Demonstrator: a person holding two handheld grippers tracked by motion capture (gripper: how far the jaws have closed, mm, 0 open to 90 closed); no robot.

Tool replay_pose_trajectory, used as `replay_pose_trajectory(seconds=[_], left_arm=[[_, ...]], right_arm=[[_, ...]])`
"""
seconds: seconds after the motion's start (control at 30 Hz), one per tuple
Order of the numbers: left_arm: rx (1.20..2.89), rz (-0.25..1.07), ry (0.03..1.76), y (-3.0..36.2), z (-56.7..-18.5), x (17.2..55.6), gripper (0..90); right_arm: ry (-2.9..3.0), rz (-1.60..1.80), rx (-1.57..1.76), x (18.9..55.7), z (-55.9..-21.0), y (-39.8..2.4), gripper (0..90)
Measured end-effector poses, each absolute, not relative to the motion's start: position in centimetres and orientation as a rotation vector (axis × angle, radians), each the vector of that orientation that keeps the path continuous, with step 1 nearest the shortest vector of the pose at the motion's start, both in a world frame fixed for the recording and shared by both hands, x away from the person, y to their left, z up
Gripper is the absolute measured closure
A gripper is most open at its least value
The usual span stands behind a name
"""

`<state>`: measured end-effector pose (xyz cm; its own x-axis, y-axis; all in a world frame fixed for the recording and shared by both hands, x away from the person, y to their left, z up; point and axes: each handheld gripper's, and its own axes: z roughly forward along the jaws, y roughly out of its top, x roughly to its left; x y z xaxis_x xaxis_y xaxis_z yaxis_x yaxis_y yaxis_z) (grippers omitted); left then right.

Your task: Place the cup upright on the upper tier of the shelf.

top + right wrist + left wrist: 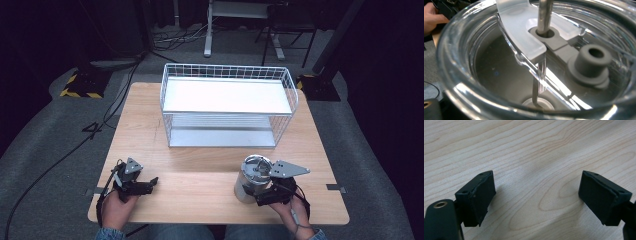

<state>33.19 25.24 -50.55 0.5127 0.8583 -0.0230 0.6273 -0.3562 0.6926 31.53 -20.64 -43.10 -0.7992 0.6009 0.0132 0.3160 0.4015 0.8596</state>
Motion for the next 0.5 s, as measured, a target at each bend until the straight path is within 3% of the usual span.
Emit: replay_pose_trajectory(seconds=[0.5], left_arm=[[2.105, 0.458, 1.208, 25.2, -50.5, 33.2, 14.6]], right_arm=[[2.366, 1.34, 0.78, 31.8, -41.4, -20.3, 3.7]])
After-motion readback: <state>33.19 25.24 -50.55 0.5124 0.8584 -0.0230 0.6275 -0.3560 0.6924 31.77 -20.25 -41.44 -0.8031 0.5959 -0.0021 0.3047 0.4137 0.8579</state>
